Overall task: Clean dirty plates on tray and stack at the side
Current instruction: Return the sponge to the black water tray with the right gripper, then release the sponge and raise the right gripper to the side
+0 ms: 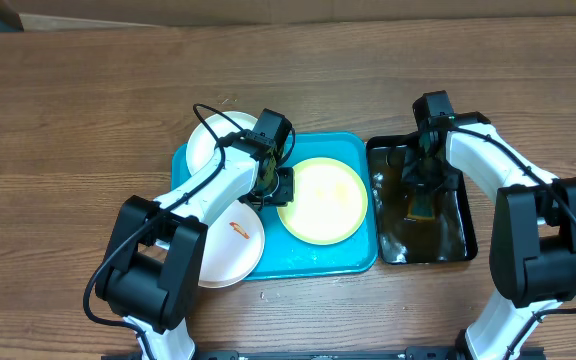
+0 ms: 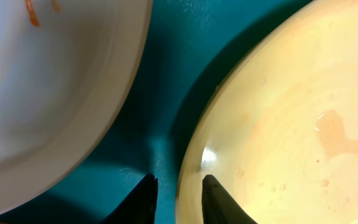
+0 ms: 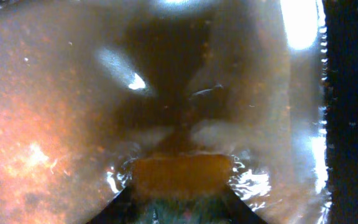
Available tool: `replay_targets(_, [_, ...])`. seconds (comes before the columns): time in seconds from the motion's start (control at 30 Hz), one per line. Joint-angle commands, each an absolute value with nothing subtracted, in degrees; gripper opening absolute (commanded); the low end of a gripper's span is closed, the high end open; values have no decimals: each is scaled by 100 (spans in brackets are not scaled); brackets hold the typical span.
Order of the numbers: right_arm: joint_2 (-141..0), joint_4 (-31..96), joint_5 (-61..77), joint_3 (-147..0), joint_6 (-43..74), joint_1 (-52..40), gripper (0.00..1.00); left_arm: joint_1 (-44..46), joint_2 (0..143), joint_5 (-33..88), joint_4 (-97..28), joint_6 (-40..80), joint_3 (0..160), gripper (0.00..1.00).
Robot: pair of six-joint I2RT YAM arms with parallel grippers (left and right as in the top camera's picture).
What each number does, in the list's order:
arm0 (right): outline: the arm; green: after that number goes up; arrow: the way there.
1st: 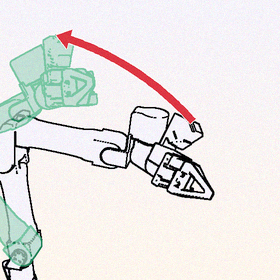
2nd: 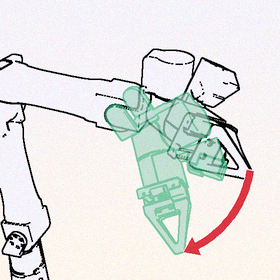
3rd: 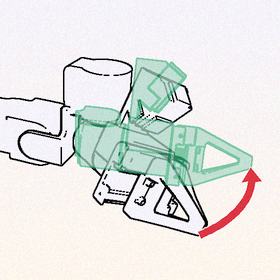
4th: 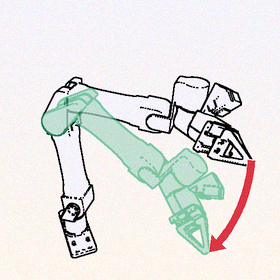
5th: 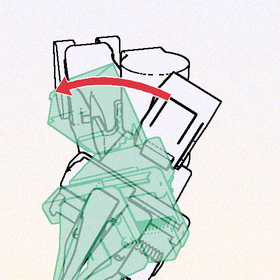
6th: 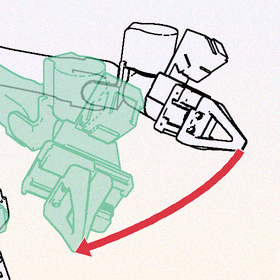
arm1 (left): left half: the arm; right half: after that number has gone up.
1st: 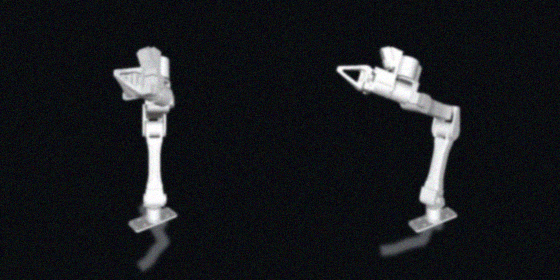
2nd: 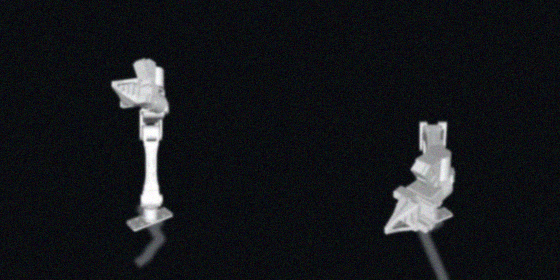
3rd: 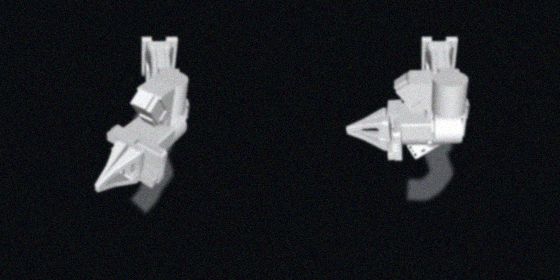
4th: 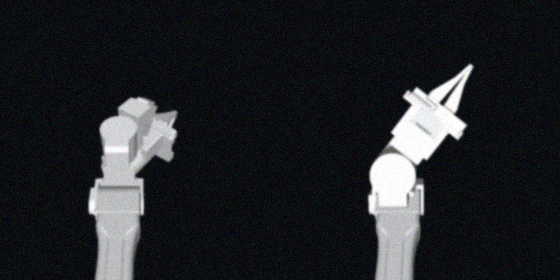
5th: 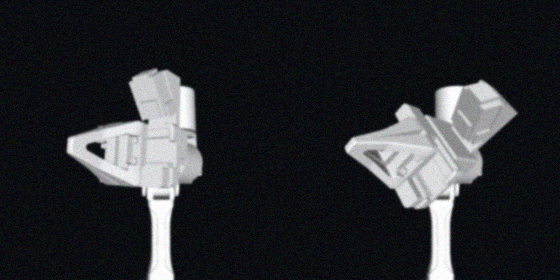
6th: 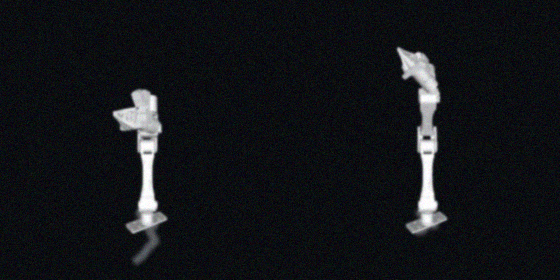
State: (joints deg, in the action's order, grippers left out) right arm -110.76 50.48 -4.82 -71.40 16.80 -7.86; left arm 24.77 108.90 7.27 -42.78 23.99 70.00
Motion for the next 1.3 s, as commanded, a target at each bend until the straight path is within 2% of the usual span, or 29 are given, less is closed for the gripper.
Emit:
replay_targets(0.0, [-11045, 5074, -375, -7234, 1573, -766, 52, 2510, 10940, 751, -4276, 2451, 6965, 32])
replay_targets(0.13, [-11034, 5566, -379, -7769, 1306, -764, 58, 2510, 10940, 751, -4276, 2453, 6965, 34])
replay_targets(0.23, [-11034, 5996, -377, -8276, 1317, -738, 70, 2512, 10940, 744, -4274, 2453, 6965, 33])
replay_targets(0.37, [-11034, 6534, -377, -8868, 1354, -541, 70, 2512, 10940, 705, -4254, 2497, 6963, 31])
replay_targets(0.47, [-11034, 6619, -373, -8986, 1356, -270, 81, 2519, 10940, 707, -4239, 2495, 6963, 28])
replay_targets(0.53, [-11037, 6639, -370, -8986, 1356, 64, 89, 2528, 10940, 709, -4246, 2495, 6963, 34])
replay_targets(0.67, [-11037, 6659, -215, -8986, 1352, 591, 100, 2567, 10940, 705, -4259, 2493, 6956, 37])
replay_targets(0.77, [-11037, 6685, -51, -8986, 1356, 956, 100, 2620, 10940, 663, -4233, 2493, 6952, 39])
replay_targets(0.97, [-11037, 6613, 209, -8986, 1352, 1350, 100, 2729, 10940, 521, -4219, 2493, 6947, 37])
replay_targets(1.1, [-11037, 6405, 207, -8986, 1352, 1413, 100, 2753, 10940, 473, -4217, 2495, 6947, 24])
replay_targets(1.27, [-11037, 6104, 209, -8986, 1352, 1411, 100, 2751, 10940, 467, -4226, 2491, 6947, 16])
